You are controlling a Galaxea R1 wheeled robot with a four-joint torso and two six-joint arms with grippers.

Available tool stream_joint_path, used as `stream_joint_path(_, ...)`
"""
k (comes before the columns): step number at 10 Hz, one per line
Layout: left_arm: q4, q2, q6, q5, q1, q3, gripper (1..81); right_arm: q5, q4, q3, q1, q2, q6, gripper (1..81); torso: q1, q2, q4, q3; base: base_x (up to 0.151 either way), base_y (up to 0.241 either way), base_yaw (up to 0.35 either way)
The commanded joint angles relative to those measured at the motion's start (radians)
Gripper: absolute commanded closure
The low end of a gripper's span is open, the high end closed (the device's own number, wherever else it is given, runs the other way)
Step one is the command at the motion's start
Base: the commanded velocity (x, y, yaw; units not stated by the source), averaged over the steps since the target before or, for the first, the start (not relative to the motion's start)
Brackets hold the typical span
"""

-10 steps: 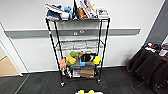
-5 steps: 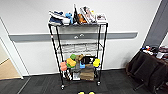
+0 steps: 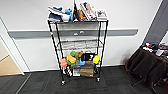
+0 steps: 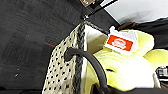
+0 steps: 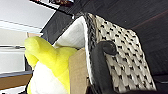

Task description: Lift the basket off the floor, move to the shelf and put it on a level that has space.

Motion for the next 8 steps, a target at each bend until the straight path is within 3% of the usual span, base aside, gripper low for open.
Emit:
stream_joint_path(1,0.022,-0.012,-0.006,0.046,-0.11,0.04,81.1,0.048,0.001,0.06,0.121,-0.002,0.005,81.1,-0.062,0.096,0.0,0.0,0.0,0.0,0.0)
stream_joint_path(2,0.022,-0.012,-0.006,0.046,-0.107,0.04,81.1,0.049,0.001,0.053,0.113,-0.002,0.005,81.1,-0.019,0.029,0.0,0.0,0.0,0.0,0.0)
stream_joint_path(4,0.025,-0.01,-0.005,0.046,-0.097,0.04,81.1,0.054,-0.011,0.044,0.076,-0.002,0.005,81.1,-0.048,0.074,0.0,0.0,0.0,0.0,0.0)
stream_joint_path(8,0.097,-0.02,-0.006,0.048,-0.09,0.045,81.1,0.054,-0.026,0.044,0.061,-0.002,0.005,81.1,-0.053,0.08,0.0,0.064,0.0,0.0,0.0)
